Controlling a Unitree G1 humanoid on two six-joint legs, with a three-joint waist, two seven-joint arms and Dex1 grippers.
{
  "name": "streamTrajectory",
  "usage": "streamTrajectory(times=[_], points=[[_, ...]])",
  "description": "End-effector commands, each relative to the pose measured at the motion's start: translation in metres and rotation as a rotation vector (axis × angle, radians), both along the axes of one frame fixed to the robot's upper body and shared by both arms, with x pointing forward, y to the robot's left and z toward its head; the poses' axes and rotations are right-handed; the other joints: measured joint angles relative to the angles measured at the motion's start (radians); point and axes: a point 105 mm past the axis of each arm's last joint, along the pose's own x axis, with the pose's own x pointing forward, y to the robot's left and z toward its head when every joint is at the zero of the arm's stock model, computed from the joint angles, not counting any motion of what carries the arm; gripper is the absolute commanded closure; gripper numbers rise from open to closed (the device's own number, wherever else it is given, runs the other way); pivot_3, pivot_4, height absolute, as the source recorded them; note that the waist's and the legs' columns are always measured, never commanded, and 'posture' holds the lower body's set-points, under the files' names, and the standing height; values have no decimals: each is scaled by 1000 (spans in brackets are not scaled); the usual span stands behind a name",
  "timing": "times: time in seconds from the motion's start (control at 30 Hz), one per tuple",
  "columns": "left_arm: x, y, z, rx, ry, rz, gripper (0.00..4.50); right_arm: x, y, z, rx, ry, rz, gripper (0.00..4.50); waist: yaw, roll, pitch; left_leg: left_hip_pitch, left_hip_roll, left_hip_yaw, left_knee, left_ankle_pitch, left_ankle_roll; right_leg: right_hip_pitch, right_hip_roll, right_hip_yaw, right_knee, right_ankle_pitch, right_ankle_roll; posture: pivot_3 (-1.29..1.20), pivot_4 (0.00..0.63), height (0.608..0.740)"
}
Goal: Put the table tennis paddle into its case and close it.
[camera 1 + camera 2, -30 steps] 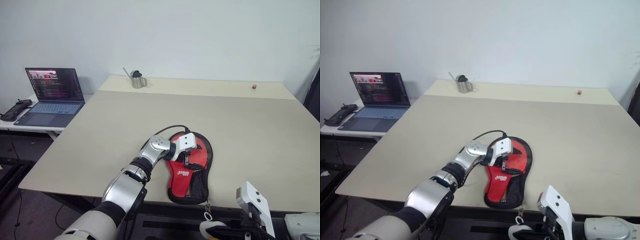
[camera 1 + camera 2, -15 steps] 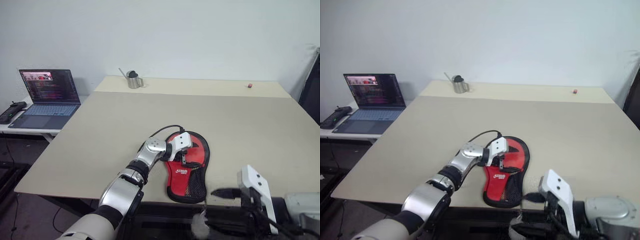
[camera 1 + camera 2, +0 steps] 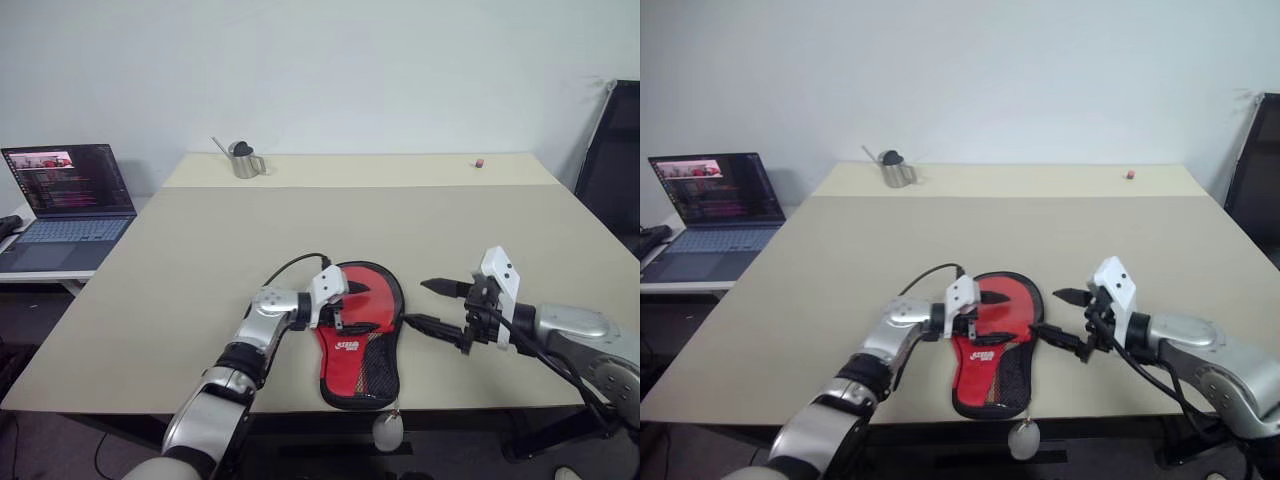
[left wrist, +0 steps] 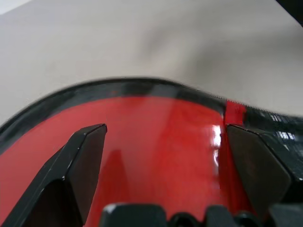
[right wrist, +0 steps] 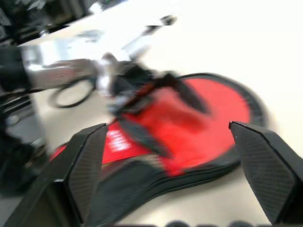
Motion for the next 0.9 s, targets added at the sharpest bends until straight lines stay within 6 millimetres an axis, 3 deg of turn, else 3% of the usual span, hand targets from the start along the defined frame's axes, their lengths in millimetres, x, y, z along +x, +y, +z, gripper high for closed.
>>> streamTrajectory(times=[0.03,0.2,0.3,0.47,0.57,0.63,0.7,0.9], points=[[-6,25,16,-12,-10,41,116,20,-3,9,34,-70,1,27,-10,0,1,0,0,1,0,0,0,-2,1,1,1,1,-3,0,150,740],[-19,57,61,-112,-28,152,116,45,-11,7,48,-95,-12,27,-10,1,3,-9,0,5,1,0,-1,-15,0,8,5,-1,-5,0,150,740],[-32,79,68,-142,-10,257,116,61,-19,-1,37,-104,-29,27,-11,1,3,-16,0,7,1,2,-5,-25,0,11,8,-1,-5,0,150,740],[-48,97,57,-165,32,407,116,86,-35,-16,2,-95,-69,27,-8,2,4,-17,-1,11,1,1,-5,-28,-1,14,12,-2,-5,0,150,740],[-52,94,53,-180,32,461,116,95,-50,-23,-18,-72,-97,27,-7,2,4,-16,-1,11,1,1,-4,-29,-1,15,13,-2,-6,0,150,740],[-52,83,54,-196,31,469,116,98,-64,-25,-29,-59,-113,27,-1,2,4,-17,-1,11,2,1,-4,-29,-1,14,13,-2,-6,0,150,740],[-54,92,51,-205,12,514,116,99,-74,-26,-49,-61,-160,27,1,2,4,-17,-1,12,2,2,-5,-28,-1,14,13,-2,-6,0,150,740],[-51,85,34,-180,15,545,116,98,-99,-21,-73,-77,-240,27,-5,2,4,-17,-1,14,1,2,-6,-29,-1,16,13,-2,-6,0,150,740]])
